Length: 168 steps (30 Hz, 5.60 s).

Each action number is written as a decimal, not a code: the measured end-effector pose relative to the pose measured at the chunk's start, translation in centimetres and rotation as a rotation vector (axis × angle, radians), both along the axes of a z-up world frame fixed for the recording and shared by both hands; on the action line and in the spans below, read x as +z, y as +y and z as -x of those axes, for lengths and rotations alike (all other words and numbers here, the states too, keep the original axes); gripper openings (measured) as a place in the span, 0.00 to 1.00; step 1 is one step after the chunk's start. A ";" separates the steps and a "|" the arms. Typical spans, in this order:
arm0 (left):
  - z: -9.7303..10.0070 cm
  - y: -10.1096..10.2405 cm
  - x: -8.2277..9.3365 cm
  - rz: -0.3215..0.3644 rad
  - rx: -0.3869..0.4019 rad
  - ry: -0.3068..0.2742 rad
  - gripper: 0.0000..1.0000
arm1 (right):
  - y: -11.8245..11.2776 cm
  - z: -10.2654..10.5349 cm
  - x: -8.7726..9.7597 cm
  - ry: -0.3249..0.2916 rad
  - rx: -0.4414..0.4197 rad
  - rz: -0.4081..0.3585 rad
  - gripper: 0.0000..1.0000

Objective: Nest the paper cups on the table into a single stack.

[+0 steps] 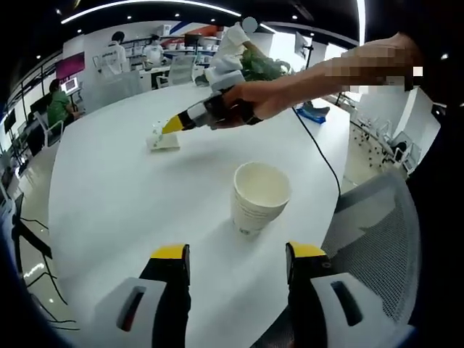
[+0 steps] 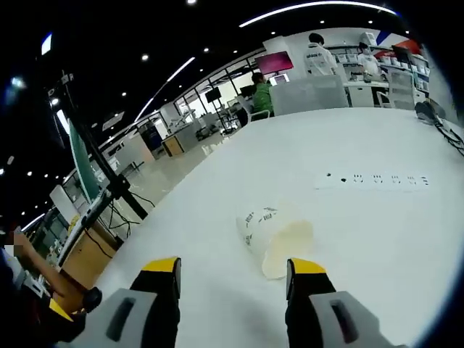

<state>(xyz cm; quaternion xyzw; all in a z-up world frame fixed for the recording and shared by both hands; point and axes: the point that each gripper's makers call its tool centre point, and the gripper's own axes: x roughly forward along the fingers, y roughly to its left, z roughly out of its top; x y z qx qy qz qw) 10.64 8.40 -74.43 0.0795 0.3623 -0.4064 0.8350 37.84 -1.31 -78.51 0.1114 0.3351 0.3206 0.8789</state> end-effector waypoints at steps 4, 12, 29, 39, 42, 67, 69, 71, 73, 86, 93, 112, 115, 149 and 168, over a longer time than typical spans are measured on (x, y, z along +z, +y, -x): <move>-0.1 -0.1 0.2 0.008 0.011 -0.001 0.51 | 0.1 -0.5 -0.9 0.017 -0.028 -0.012 0.58; 0.1 0.1 0.7 0.005 0.026 0.000 0.51 | 0.7 -0.9 -1.7 0.007 -0.042 -0.007 0.57; 0.5 0.4 0.0 0.007 0.050 0.021 0.50 | 2.2 -4.0 -2.2 0.003 -0.073 -0.052 0.15; 0.5 0.6 -0.5 0.003 0.045 0.030 0.49 | 2.6 -4.1 -2.2 -0.014 -0.044 -0.062 0.00; 0.5 0.4 -0.4 0.008 0.042 0.029 0.49 | 2.3 -3.8 -1.9 -0.018 -0.040 -0.060 0.00; -1.0 -0.7 1.2 -0.012 -0.014 -0.038 0.49 | -2.0 1.6 1.8 -0.167 0.242 0.233 0.00; -1.1 -0.8 1.3 -0.013 -0.019 -0.045 0.49 | -2.4 2.4 2.3 -0.175 0.271 0.259 0.00; -1.2 -1.0 1.4 -0.018 -0.025 -0.054 0.50 | -2.9 2.6 2.2 -0.190 0.308 0.292 0.00; -1.4 -1.1 1.5 -0.023 -0.029 -0.063 0.50 | -3.2 3.1 2.6 -0.198 0.329 0.312 0.00; -2.6 -2.6 2.2 -0.063 -0.072 -0.126 0.51 | -5.1 6.7 5.1 -0.266 0.518 0.474 0.00; -3.6 -3.3 2.9 -0.063 -0.088 -0.156 0.51 | -5.2 8.8 5.9 -0.296 0.608 0.540 0.00; -5.9 -4.4 4.6 -0.087 -0.138 -0.229 0.52 | -4.1 16.3 7.6 -0.396 0.954 0.730 0.00; -6.2 -4.7 4.9 -0.087 -0.143 -0.244 0.52 | -3.9 17.5 8.0 -0.382 0.985 0.727 0.00; -6.5 -8.7 6.8 -0.152 -0.317 -0.368 0.55 | -0.7 24.2 11.5 -0.463 1.342 0.832 0.00; -4.9 -10.0 6.1 -0.146 -0.340 -0.352 0.38 | -0.8 25.9 10.8 -0.473 1.450 0.880 0.00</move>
